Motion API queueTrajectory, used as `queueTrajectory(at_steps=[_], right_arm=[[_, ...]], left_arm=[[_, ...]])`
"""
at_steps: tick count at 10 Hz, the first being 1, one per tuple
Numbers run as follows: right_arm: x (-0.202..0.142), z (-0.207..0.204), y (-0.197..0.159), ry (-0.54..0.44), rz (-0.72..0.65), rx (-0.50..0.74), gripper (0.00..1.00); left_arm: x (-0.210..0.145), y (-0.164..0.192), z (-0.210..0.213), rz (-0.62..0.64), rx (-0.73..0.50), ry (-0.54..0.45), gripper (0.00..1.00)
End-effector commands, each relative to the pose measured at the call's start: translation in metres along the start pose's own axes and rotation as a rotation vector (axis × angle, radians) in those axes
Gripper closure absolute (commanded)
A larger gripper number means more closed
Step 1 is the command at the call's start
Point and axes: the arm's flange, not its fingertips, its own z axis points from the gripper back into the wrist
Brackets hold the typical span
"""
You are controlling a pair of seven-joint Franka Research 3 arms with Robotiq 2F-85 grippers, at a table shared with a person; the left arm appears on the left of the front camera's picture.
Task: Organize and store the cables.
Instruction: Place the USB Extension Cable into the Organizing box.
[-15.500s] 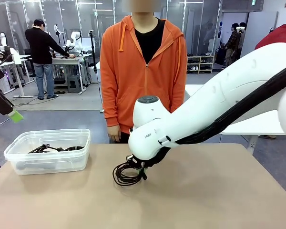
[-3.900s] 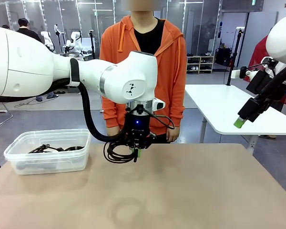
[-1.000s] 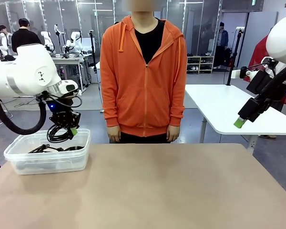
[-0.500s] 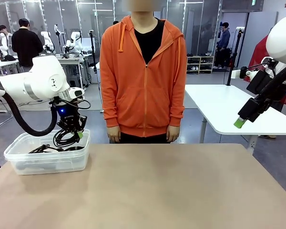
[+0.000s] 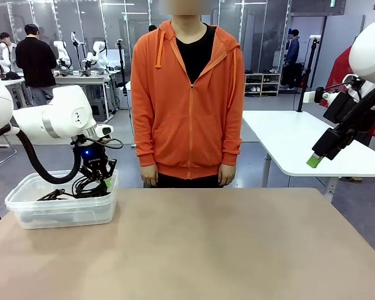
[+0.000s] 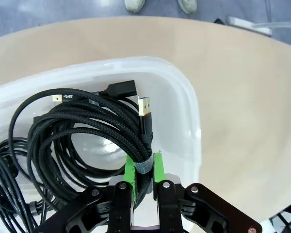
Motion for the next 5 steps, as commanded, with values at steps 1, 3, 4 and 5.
queueTrajectory(at_steps=[1, 3, 4, 5], right_arm=[[0.000, 0.000, -0.001, 0.006, -0.001, -0.006, 0.00], [0.000, 0.000, -0.001, 0.006, -0.001, -0.006, 0.00], [0.000, 0.000, -0.001, 0.006, -0.001, -0.006, 0.00], [0.000, 0.000, -0.001, 0.006, -0.001, -0.006, 0.00]], left_arm=[[0.012, 0.002, -0.004, 0.031, -0.015, 0.039, 0.83], [0.007, 0.003, -0.006, 0.013, -0.014, 0.037, 0.57], [0.003, 0.002, -0.003, 0.012, -0.007, 0.036, 0.41], [-0.003, 0.001, 0.000, 0.012, -0.001, 0.041, 0.31]])
